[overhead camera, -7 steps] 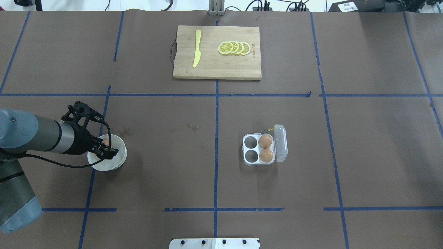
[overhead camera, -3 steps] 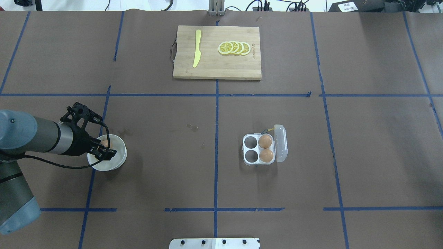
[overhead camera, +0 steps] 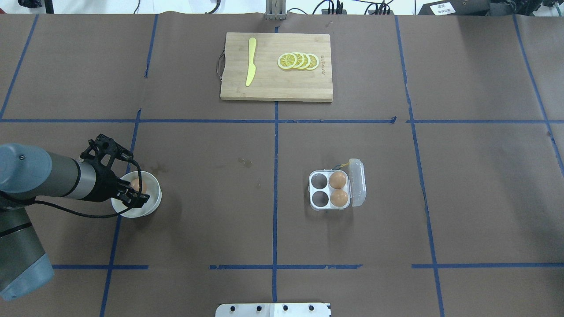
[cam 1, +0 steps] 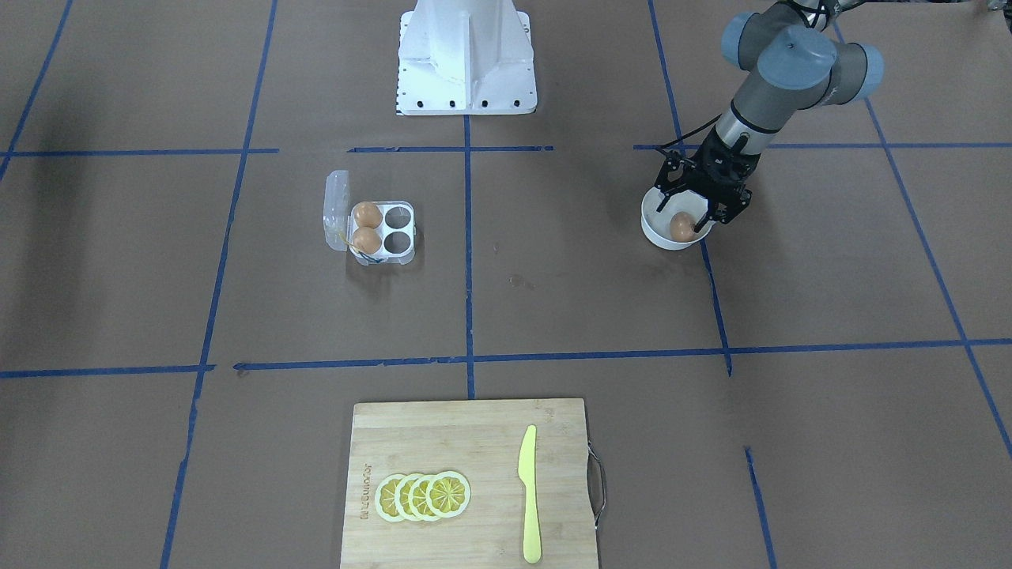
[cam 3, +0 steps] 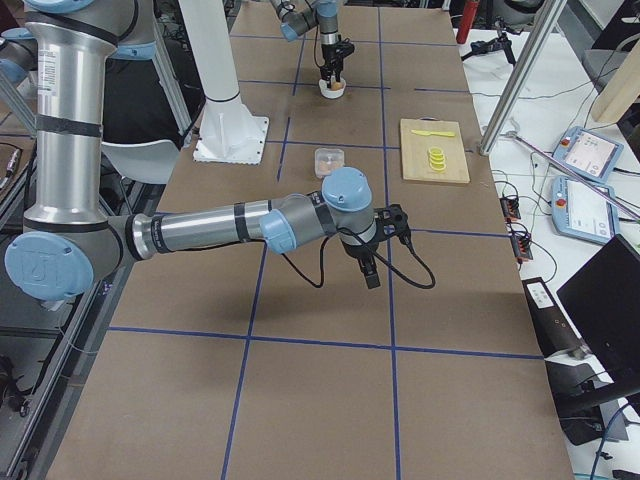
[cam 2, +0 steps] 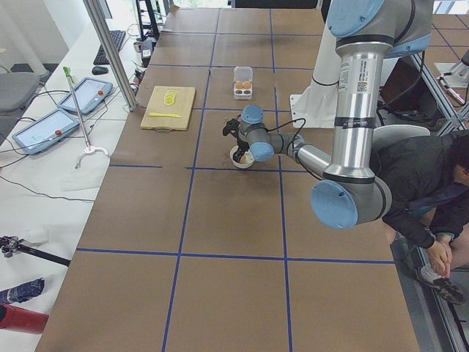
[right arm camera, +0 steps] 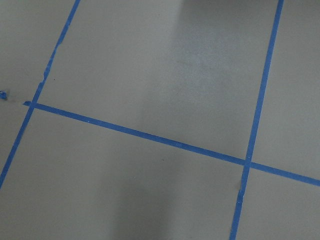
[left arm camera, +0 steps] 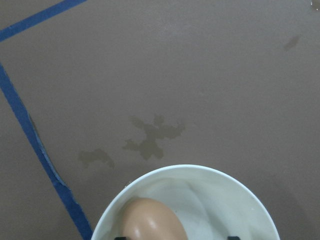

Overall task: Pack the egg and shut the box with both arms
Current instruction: 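Lower the left gripper into the bowl around the brown egg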

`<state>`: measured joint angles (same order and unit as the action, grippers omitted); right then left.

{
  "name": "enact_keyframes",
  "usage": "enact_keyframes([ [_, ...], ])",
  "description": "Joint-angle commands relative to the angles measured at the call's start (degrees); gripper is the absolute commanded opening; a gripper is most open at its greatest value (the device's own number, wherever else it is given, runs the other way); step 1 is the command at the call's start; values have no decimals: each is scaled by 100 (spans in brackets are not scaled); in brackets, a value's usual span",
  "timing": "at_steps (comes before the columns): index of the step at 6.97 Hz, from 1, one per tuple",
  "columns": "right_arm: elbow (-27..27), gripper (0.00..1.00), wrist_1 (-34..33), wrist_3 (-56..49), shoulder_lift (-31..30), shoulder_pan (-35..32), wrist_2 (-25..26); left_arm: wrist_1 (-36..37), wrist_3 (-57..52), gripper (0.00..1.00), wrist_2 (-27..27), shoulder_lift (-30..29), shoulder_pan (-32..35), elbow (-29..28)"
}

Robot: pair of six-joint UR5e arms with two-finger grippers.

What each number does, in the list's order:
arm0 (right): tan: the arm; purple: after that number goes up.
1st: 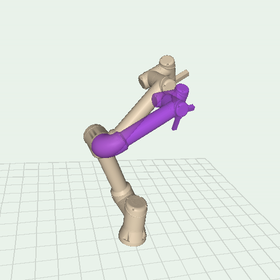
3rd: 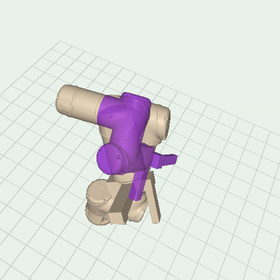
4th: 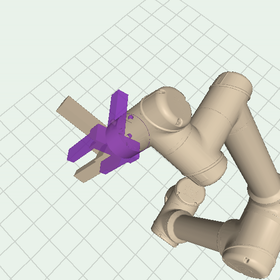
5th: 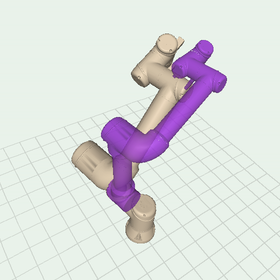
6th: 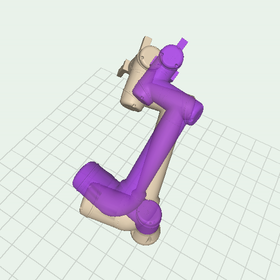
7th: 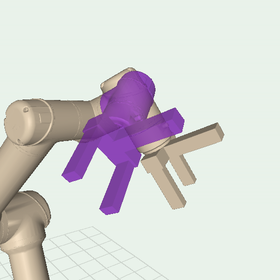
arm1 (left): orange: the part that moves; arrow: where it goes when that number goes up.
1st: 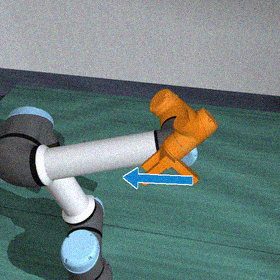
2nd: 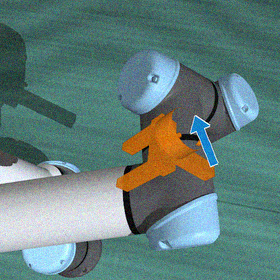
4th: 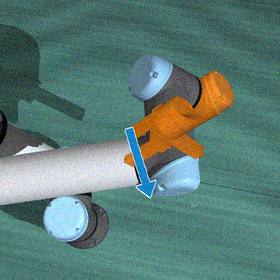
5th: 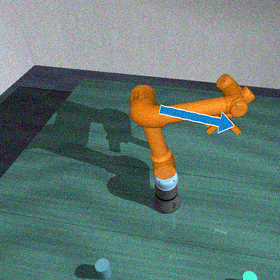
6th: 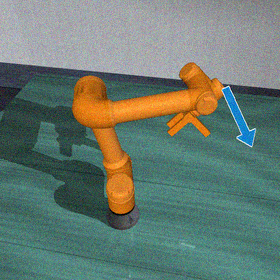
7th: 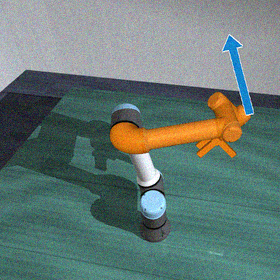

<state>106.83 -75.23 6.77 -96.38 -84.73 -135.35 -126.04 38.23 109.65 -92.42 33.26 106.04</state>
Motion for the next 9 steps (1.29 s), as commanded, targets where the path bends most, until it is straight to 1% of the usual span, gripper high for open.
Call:
enact_keyframes([
  [1,-4,100,0,0,-12,0,0,0,0,70,4,-4,-30,-13],
  [2,-13,100,0,-9,-12,0,0,0,0,72,4,-30,-30,-13],
  [3,-4,100,0,-9,-12,0,0,-9,0,83,4,-73,-30,-4],
  [5,-4,100,0,-9,-12,0,0,0,9,84,21,-74,-30,-21],
  [6,-4,100,0,-9,-12,0,0,0,9,83,21,-83,-30,-39],
  [7,-4,100,0,-9,-12,0,0,0,17,79,30,-91,-30,-39],
  [9,5,100,0,-9,-12,0,0,0,26,78,30,-171,-39,-56],
])
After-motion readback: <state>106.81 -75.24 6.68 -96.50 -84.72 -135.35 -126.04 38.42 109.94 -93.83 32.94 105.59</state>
